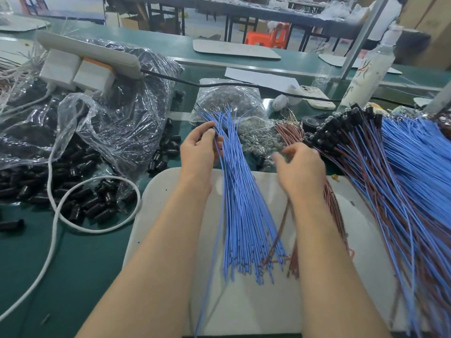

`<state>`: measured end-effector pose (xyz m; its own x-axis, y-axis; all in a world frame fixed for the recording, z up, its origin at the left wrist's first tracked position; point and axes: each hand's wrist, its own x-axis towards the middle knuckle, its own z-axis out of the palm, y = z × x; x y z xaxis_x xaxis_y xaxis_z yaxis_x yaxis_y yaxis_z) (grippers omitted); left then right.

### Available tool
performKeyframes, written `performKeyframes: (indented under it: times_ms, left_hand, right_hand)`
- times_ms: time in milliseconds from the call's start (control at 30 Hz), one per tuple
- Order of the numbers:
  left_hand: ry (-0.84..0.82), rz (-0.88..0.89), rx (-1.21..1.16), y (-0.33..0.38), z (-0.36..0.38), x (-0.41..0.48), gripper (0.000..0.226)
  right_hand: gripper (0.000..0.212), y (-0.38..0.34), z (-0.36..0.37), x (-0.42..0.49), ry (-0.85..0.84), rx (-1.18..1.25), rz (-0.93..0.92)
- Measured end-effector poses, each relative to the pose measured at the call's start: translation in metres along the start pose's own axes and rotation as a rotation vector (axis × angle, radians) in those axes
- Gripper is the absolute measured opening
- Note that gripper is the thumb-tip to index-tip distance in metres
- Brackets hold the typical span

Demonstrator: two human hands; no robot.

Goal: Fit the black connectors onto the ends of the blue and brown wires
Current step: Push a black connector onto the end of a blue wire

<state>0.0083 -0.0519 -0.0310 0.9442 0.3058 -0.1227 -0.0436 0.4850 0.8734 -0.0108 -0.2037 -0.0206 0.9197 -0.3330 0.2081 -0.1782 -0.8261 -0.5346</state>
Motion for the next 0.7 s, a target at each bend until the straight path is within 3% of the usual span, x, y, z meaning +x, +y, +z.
performKeyframes:
  times_ms: [133,433,567,633,700]
  left_hand:
    - [0.009,-0.04,-0.036,0.0013,-0.0023,-0.0004,0.019]
    - [-0.047,-0.062,0.014,0.001,0.0006,-0.0049,0.016]
    - [-0.066,-0.079,0.061,0.0016,0.0016,-0.0063,0.013]
    - [-0.079,-0.098,0.062,0.0018,0.0019,-0.0065,0.009]
    - [-0.087,-0.121,0.054,0.0023,0.0015,-0.0058,0.005]
  right_hand:
    - [0.043,0.0095,-0.0014,0.0047,-0.124,-0.203,0.181]
    - [0.029,0.0069,0.0026,0.0028,-0.035,-0.13,0.16]
    - [0.028,0.0038,0.0055,0.0014,-0.076,-0.156,0.14]
    - [0.028,0.0025,0.0047,0.0018,-0.074,-0.115,0.134]
    - [0.028,0.0029,0.0006,0.0052,-0.036,0.077,0.129]
